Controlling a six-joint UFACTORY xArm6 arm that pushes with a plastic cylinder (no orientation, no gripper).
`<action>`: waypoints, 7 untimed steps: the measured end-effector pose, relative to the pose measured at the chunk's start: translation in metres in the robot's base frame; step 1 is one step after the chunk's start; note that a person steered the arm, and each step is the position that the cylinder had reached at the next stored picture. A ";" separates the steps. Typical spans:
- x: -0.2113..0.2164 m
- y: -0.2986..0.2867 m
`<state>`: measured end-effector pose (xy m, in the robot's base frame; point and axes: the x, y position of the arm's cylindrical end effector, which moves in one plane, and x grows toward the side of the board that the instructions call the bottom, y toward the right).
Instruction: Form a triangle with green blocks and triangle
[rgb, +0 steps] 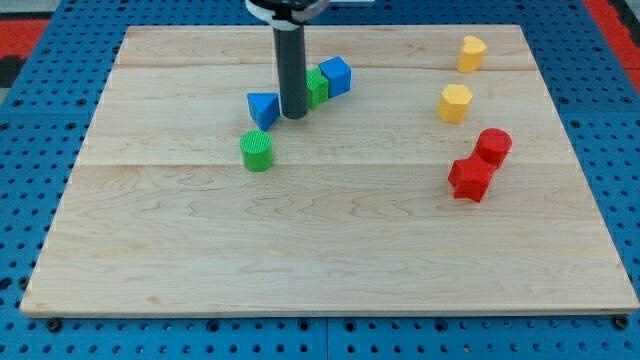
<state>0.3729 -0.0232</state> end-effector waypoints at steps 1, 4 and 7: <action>-0.012 0.019; 0.024 -0.034; -0.015 -0.099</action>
<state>0.3579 -0.1221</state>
